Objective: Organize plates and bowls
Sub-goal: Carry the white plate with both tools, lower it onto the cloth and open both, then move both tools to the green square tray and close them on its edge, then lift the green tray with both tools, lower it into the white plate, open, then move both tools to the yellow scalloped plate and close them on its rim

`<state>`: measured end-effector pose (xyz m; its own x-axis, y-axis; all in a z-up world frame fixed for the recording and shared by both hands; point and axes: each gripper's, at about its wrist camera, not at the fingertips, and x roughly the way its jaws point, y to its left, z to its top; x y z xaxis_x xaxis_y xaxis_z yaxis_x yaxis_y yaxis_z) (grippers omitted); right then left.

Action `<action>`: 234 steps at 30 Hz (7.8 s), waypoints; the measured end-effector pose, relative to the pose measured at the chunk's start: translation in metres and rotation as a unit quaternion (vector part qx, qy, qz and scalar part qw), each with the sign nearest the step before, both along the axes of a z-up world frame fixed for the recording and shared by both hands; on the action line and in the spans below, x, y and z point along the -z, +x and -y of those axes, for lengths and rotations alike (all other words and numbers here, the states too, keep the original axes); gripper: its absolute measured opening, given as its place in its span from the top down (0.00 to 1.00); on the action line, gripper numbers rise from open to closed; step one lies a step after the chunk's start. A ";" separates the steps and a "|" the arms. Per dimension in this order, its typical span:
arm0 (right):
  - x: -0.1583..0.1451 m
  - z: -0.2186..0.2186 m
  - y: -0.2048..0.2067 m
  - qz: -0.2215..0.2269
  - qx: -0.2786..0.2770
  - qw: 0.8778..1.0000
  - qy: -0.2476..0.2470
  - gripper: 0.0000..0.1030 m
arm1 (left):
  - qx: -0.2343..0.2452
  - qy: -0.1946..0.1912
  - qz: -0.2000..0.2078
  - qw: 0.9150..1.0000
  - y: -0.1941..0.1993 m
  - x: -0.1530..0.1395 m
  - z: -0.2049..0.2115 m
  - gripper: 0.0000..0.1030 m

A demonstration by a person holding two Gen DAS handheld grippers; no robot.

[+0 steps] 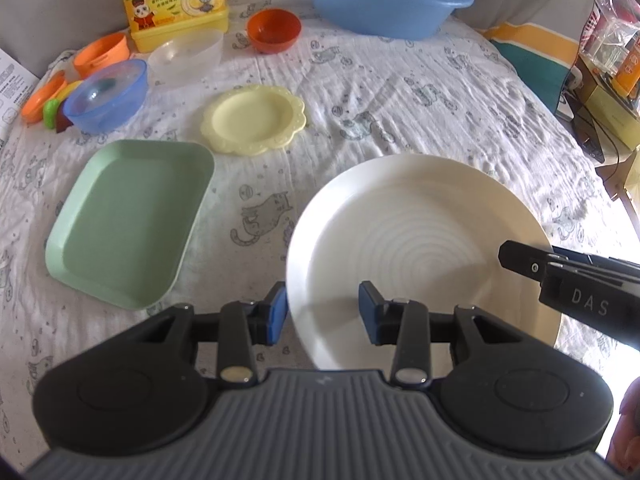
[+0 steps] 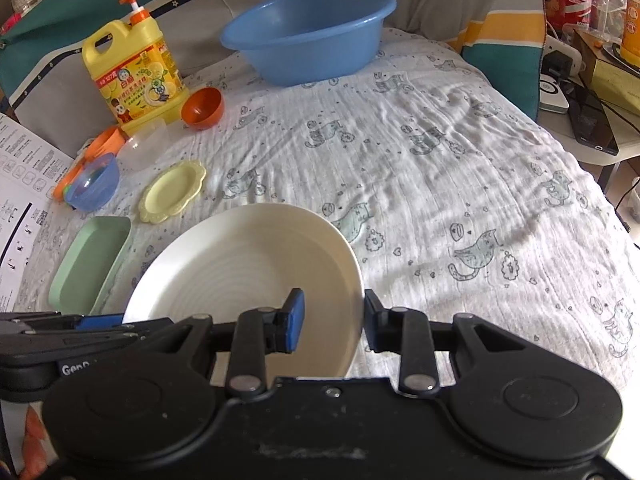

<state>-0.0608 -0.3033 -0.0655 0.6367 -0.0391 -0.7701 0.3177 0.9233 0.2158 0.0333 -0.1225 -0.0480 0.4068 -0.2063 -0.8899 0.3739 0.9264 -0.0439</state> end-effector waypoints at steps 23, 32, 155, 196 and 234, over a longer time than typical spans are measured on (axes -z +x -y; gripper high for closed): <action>-0.006 0.007 0.006 0.003 0.033 0.999 -0.016 0.00 | -0.031 -0.010 0.034 0.999 0.007 -0.013 -0.020 0.00; -0.024 -0.005 0.001 0.016 0.029 0.999 -0.032 0.00 | -0.039 -0.017 0.054 0.998 -0.003 -0.028 -0.039 0.00; -0.056 -0.082 0.033 0.024 -0.077 0.997 0.015 0.60 | -0.006 -0.048 0.034 0.998 0.014 -0.043 -0.063 0.72; -0.008 -0.020 0.023 -0.018 -0.021 0.999 0.023 0.45 | 0.028 0.000 0.001 1.000 0.014 -0.003 0.005 0.52; -0.042 -0.035 0.041 0.013 -0.020 0.999 -0.023 0.00 | -0.085 -0.028 0.060 0.994 0.043 -0.029 -0.081 0.00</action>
<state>-0.0194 -0.2686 -0.0235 0.6581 -0.0480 -0.7514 0.2757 0.9440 0.1812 0.0760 -0.0416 -0.0191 0.5426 -0.1727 -0.8220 0.2168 0.9743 -0.0615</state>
